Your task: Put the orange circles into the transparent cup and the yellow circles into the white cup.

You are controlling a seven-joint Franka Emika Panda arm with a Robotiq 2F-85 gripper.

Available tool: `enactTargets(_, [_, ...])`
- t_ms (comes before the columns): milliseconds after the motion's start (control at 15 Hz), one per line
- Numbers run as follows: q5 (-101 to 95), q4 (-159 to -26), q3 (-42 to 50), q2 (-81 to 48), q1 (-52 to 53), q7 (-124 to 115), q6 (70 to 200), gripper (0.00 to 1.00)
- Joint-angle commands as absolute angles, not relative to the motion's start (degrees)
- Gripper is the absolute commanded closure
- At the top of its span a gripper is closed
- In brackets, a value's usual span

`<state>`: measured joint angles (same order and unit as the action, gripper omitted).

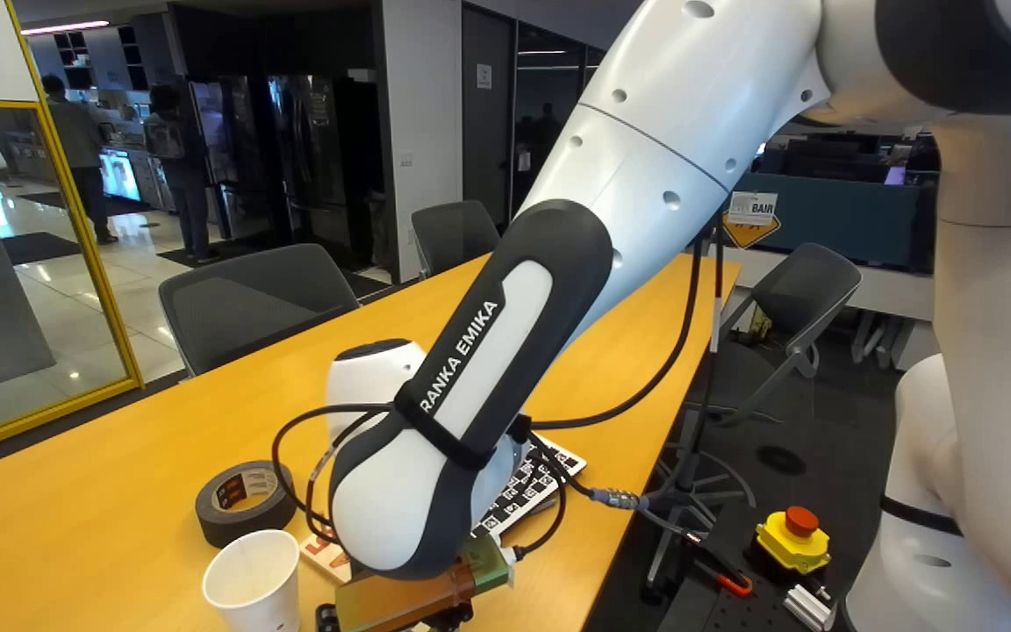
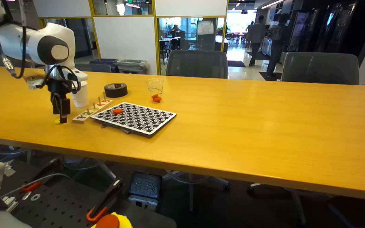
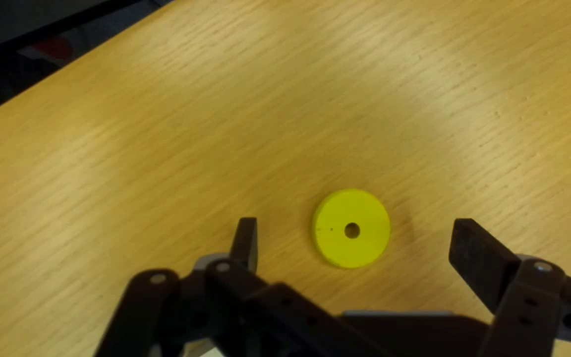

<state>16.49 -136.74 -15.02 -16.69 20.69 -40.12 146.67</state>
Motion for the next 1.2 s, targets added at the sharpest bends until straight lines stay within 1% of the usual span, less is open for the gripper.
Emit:
enactTargets(0, [17.4, -136.3, -15.4, -16.7, 20.1, -38.2, 145.9, 0.0])
enactTargets(667, [16.6, -135.6, -14.5, -17.9, 20.2, -38.5, 144.3, 0.0])
enactTargets(733, [16.5, -135.5, -14.5, -18.0, 20.2, -38.5, 144.2, 0.16])
enactTargets(800, [16.4, -135.5, -14.4, -18.0, 20.3, -38.6, 144.3, 0.26])
enactTargets(933, [16.4, -135.5, -14.4, -18.1, 20.3, -38.5, 144.3, 0.42])
enactTargets(1000, [16.4, -135.5, -14.4, -18.0, 20.3, -38.5, 144.0, 0.51])
enactTargets(1133, [16.4, -135.2, -14.3, -18.0, 20.2, -38.4, 143.5, 0.63])
